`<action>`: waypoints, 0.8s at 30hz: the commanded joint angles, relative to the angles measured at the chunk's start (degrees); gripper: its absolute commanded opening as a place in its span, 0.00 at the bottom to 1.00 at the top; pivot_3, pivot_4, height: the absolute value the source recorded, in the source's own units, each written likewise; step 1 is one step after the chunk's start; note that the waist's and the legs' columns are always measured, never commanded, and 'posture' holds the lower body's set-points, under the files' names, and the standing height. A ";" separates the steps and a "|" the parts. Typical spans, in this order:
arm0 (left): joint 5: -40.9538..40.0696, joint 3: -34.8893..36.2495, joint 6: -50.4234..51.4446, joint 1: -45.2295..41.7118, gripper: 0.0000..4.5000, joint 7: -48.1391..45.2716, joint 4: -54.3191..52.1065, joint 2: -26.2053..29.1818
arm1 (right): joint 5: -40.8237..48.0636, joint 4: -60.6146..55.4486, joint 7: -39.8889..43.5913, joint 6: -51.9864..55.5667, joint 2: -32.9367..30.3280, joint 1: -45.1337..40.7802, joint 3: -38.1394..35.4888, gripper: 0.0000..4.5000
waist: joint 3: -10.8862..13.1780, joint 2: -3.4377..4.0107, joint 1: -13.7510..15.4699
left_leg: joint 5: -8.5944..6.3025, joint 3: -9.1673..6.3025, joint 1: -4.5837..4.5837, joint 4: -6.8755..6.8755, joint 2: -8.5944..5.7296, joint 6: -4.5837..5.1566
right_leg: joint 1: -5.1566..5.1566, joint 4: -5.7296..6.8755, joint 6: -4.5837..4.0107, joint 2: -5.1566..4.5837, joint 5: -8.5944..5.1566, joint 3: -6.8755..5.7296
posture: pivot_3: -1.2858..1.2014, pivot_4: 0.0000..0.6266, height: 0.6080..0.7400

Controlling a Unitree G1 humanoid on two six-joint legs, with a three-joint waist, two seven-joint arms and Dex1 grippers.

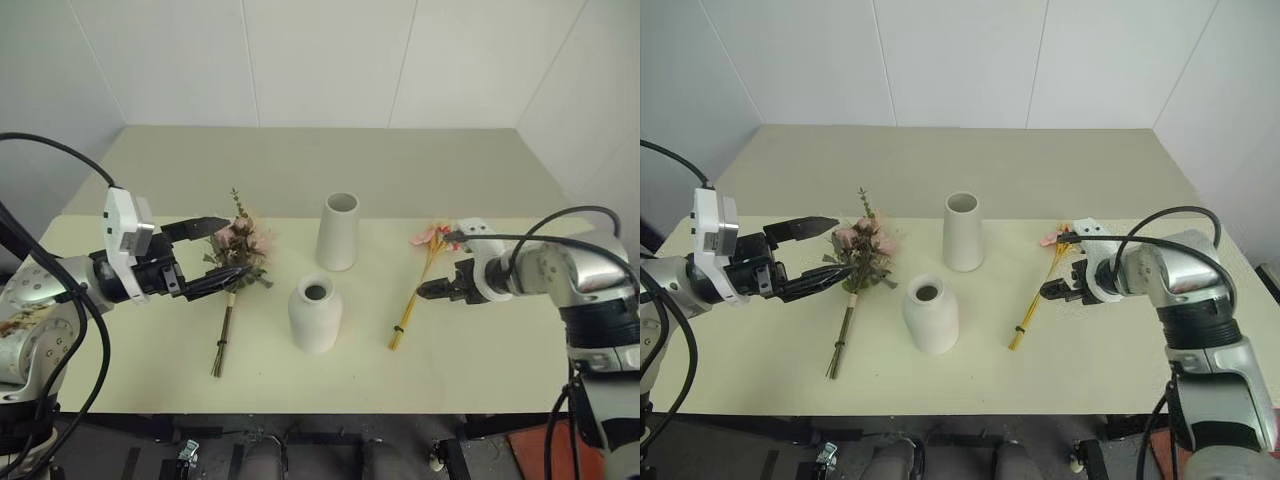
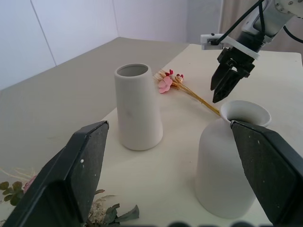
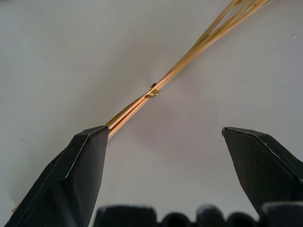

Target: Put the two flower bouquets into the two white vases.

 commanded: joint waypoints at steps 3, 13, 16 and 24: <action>-0.16 1.41 -1.18 0.87 0.99 0.54 -1.60 -0.20 | -4.43 7.88 -2.80 -0.64 5.47 -5.90 0.37 1.00 | 0.00 0.00 -0.46 | 0.00 0.00 0.03 0.00 0.04 0.00 | 0.01 0.02 -0.01 0.06 0.04 0.00 | 0.52 0.24 1.00; -0.69 2.64 -1.09 2.62 1.00 1.45 -2.95 -0.20 | -10.55 18.85 -2.56 -7.49 11.64 -8.81 3.07 0.65 | -0.16 -0.25 -1.35 | 0.01 0.00 0.24 0.04 0.06 0.00 | 0.19 0.05 -0.03 0.08 0.15 0.00 | 0.52 0.24 1.00; -0.86 3.15 -1.03 2.92 1.00 1.46 -2.99 0.10 | -12.08 19.24 -2.37 -9.56 12.39 -8.95 3.33 0.41 | -0.18 -0.29 -1.90 | 0.03 0.00 0.31 0.05 0.09 0.02 | 0.22 0.04 -0.03 0.14 0.24 0.06 | 0.52 0.24 1.00; -0.71 3.43 -0.83 2.92 1.00 1.44 -2.98 0.32 | -14.85 20.34 -5.57 -11.49 12.90 -8.76 -2.47 0.01 | -0.18 -0.28 -1.78 | 0.03 0.04 0.34 0.05 0.69 0.02 | 0.11 0.03 -0.30 0.83 0.40 0.20 | 0.52 0.24 1.00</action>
